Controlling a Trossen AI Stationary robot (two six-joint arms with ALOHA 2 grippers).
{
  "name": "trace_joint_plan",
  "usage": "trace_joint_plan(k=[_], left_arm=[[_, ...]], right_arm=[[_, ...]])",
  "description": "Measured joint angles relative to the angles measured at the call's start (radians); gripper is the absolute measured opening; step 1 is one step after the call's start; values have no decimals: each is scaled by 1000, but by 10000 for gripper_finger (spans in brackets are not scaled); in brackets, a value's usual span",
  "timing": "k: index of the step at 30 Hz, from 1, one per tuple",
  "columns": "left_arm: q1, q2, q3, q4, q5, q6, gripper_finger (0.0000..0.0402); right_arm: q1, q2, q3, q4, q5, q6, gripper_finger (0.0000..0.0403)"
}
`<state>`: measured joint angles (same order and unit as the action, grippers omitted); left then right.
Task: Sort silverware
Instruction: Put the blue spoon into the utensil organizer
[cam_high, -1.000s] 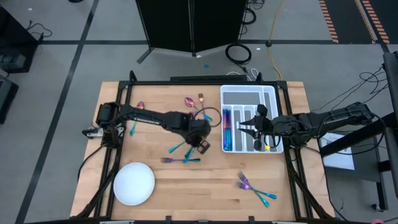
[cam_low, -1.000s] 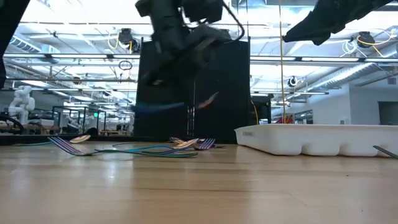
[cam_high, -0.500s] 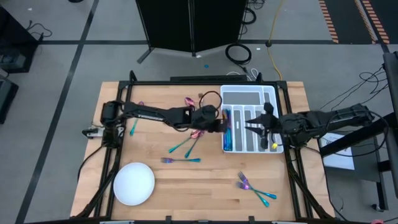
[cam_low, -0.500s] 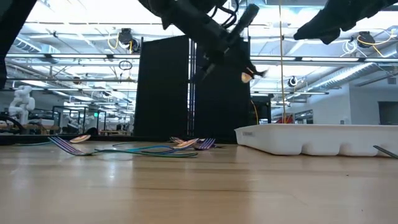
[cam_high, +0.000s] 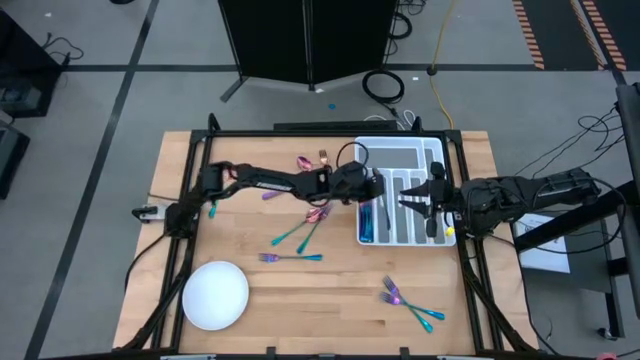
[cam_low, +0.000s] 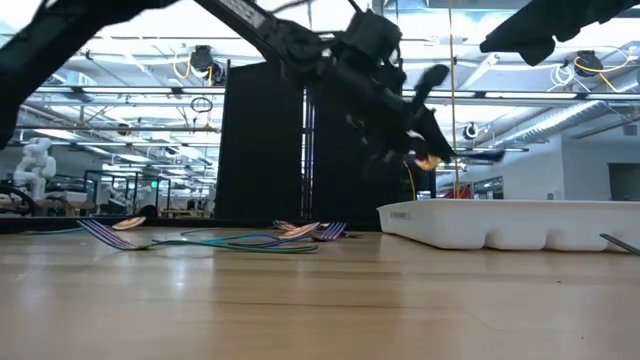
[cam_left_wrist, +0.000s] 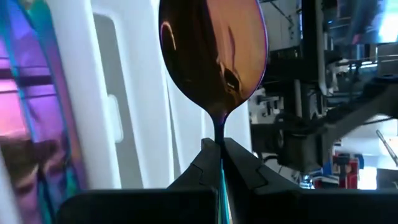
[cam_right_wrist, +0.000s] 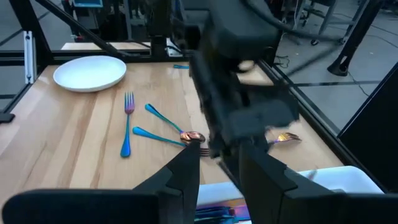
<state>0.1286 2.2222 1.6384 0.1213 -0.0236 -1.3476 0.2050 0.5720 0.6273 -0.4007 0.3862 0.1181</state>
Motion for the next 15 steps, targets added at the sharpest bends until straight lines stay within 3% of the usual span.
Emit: trace_joint_plan(k=[8, 15], left_arm=[[21, 124, 182, -186, 70, 70, 8], [29, 133, 215, -240, 74, 79, 8]], right_arm=[[0, 0, 0, -1, 0, -10, 95], [0, 0, 0, 0, 0, -26, 95]])
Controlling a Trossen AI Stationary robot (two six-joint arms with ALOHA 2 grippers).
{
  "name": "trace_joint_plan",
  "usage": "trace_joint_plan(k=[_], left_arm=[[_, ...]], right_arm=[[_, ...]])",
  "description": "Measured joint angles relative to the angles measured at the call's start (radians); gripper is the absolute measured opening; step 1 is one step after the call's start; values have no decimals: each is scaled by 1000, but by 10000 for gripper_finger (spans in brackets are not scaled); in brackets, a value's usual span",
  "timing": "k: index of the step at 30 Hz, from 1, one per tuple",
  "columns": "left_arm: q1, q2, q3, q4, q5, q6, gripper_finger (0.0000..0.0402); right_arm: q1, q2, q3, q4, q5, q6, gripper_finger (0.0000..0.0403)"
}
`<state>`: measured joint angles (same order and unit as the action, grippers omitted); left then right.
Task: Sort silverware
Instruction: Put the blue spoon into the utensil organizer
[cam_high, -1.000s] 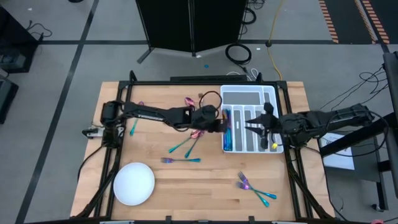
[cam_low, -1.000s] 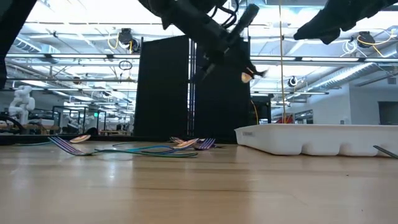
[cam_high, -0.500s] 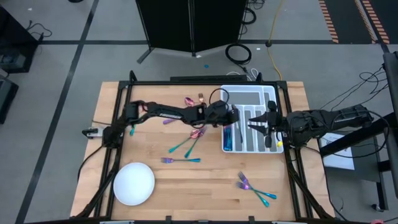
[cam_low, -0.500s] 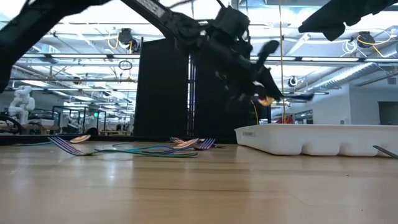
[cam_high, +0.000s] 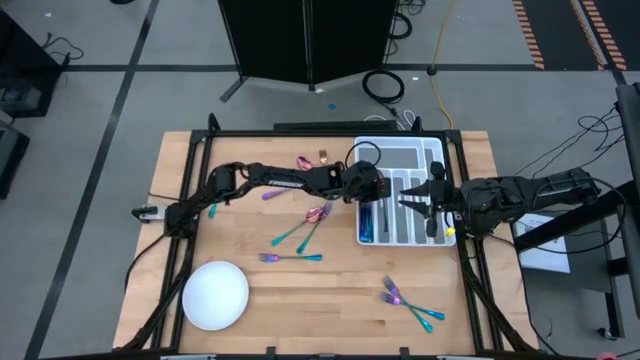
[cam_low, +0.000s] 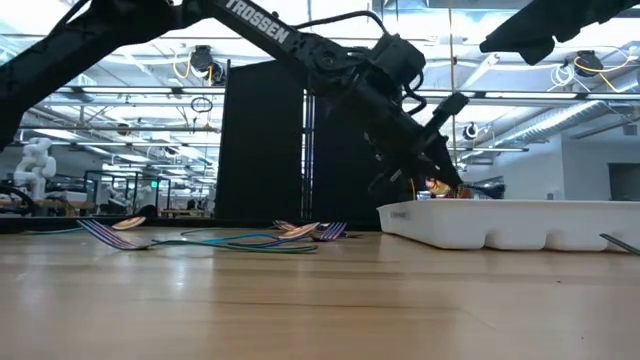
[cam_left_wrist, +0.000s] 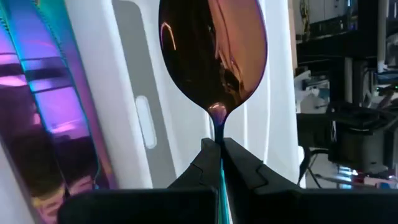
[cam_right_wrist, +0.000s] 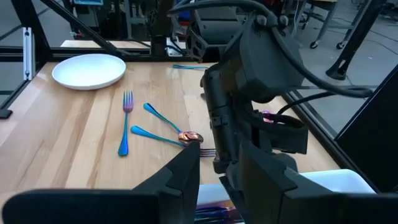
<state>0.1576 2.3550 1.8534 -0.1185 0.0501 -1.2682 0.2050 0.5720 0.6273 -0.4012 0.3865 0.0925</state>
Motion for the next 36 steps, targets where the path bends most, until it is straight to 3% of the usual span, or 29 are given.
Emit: trace_joint_plan(k=[8, 22, 30, 36], left_arm=[[-1, 0, 0, -1, 21, 80, 12], [-1, 0, 0, 7, 7, 69, 58], [0, 0, 0, 15, -14, 49, 61], [-1, -38, -2, 72, -23, 220, 61]], right_arm=[[0, 0, 0, 12, 0, 0, 95], [0, 0, 0, 16, 0, 0, 95], [0, 0, 0, 15, 0, -1, 95], [0, 0, 0, -1, 0, 4, 95]])
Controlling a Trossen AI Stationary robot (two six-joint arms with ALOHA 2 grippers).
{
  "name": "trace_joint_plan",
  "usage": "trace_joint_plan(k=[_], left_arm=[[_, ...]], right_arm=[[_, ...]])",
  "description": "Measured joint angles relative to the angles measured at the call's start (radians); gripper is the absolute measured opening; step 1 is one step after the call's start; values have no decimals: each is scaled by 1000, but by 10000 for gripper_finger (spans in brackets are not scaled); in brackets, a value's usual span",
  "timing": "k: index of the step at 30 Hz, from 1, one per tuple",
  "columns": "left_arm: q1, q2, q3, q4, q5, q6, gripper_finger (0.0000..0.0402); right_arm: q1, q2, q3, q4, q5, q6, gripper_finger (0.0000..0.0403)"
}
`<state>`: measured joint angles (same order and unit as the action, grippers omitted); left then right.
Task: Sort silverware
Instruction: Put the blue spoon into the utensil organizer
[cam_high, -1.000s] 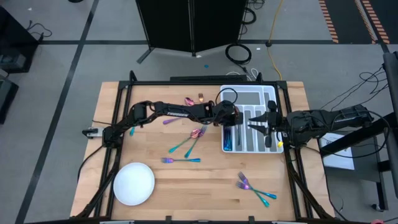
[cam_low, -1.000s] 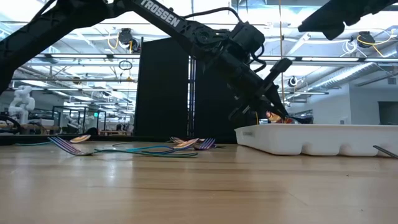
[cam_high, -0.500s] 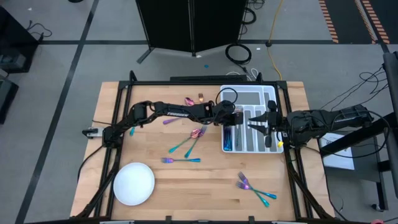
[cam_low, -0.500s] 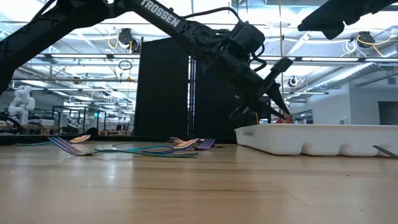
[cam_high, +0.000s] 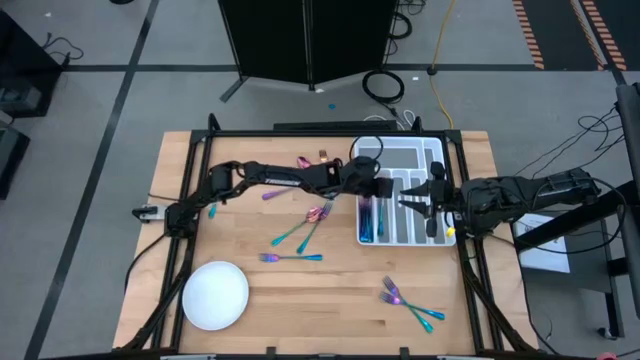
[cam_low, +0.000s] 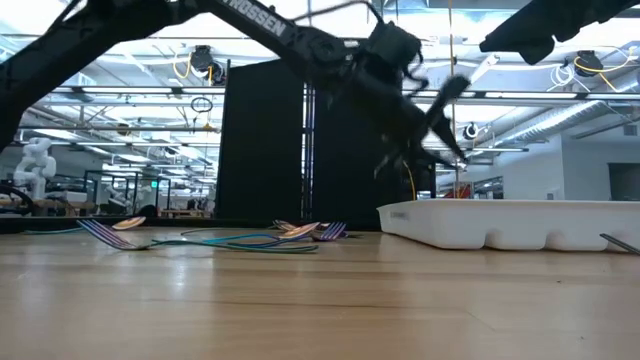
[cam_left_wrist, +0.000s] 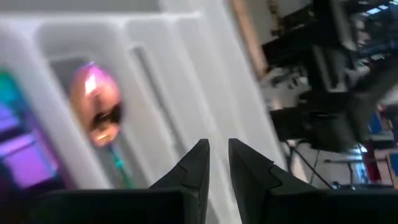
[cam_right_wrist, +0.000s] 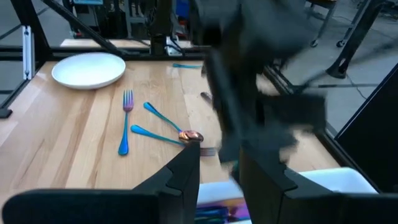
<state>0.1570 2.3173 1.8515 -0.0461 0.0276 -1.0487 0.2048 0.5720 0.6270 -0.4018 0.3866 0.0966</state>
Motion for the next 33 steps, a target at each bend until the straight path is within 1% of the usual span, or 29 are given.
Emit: trace_joint_plan(k=[2, 5, 10, 12, 15, 17, 19, 22, 24, 25, 26, 29, 33], left_arm=[[0, -36, 0, -12, 23, 54, 61], [0, -102, 0, -121, 60, 148, 61], [17, -242, 0, -453, 59, 369, 61], [29, -297, 1, -587, 58, 508, 61], [40, -368, 1, -835, 30, 720, 61], [40, -400, 1, -1010, -25, 801, 61], [40, -425, 1, -1172, -117, 827, 61], [42, -444, 1, -1377, -295, 816, 61], [42, -444, 1, -1506, -365, 757, 61], [42, -444, -5, -1534, -375, 732, 61], [41, -445, -19, -1524, -372, 726, 61], [46, -469, -59, -1488, -289, 777, 61], [81, -479, -105, -1334, -261, 814, 61]], right_arm=[[0, 0, 0, -14, 0, 4, 95], [0, 0, 0, -32, 0, 12, 95], [0, 0, 0, -49, 0, 28, 95], [0, 1, 0, -59, 0, 41, 95], [0, 8, 0, -64, 0, 48, 95], [0, 18, 0, -64, 0, 54, 95], [0, 29, 0, -64, -1, 65, 95], [0, 48, 0, -57, 0, 67, 95], [0, 61, 0, -56, 0, 68, 95], [0, 67, 0, -55, 0, 67, 95], [0, 72, 0, -50, 0, 68, 95], [0, 90, 0, -34, 0, 68, 95], [0, 111, 0, -35, 0, 74, 95]])
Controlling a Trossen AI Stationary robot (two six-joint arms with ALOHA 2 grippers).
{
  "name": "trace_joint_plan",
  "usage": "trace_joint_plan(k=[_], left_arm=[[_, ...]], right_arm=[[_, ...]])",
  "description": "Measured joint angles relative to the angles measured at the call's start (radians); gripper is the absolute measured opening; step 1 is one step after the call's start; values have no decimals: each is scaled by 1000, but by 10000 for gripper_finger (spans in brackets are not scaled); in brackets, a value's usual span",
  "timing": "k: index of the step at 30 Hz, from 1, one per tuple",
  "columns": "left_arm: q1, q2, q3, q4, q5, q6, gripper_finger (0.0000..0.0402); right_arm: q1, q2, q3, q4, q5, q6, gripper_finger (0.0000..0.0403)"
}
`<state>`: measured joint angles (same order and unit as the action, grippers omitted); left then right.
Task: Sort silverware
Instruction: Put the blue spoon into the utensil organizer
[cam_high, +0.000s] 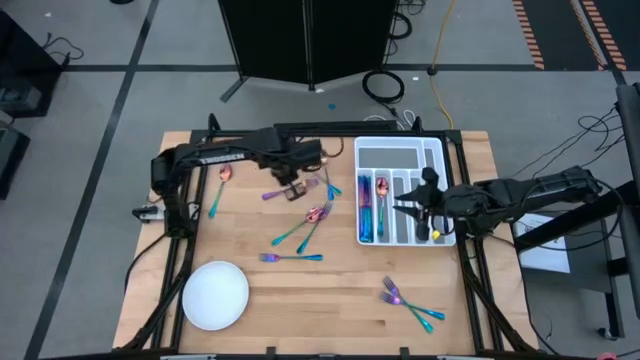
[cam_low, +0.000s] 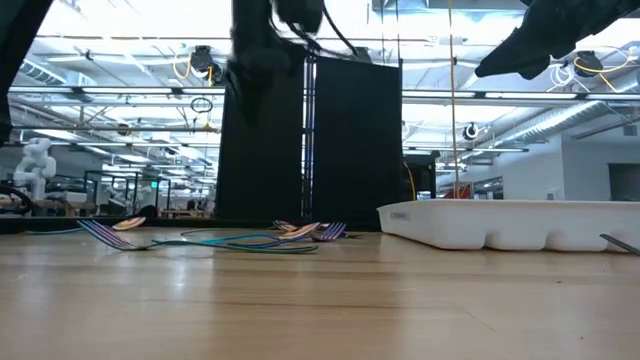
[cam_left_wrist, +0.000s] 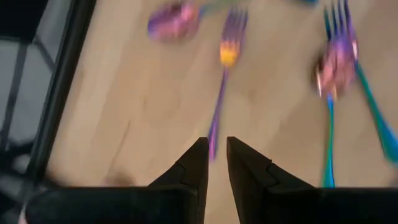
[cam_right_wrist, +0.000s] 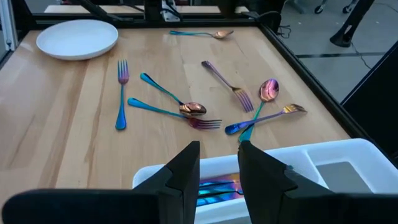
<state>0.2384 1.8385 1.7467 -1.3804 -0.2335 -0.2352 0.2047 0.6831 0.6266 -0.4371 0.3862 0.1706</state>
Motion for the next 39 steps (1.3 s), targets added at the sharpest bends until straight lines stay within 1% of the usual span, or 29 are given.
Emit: trace_joint_plan(k=[5, 12, 16, 20, 24, 26, 29, 33, 39], left_arm=[[44, 27, -57, 274, 48, 159, 61], [72, 142, -71, 490, 39, 392, 61], [78, 217, -72, 504, 39, 571, 61], [82, 267, -72, 499, 40, 739, 61], [94, 305, -72, 524, 47, 851, 61], [109, 318, -72, 537, 51, 881, 61], [138, 342, -71, 554, 89, 915, 61], [165, 360, -71, 575, 107, 933, 61], [191, 365, -71, 599, 185, 972, 61]], right_arm=[[0, 16, 0, 1, 0, 1, 95], [0, 20, 0, -22, 0, -6, 95], [0, 20, 0, -59, 0, -10, 95], [0, 20, 0, -66, 4, -25, 95], [0, 20, 0, -55, 5, -78, 95], [0, 20, 0, -54, 5, -84, 95], [0, 20, 0, -55, 5, -80, 95], [0, 20, 0, -79, 5, -10, 95], [0, 29, 0, -149, 4, 99, 95]])
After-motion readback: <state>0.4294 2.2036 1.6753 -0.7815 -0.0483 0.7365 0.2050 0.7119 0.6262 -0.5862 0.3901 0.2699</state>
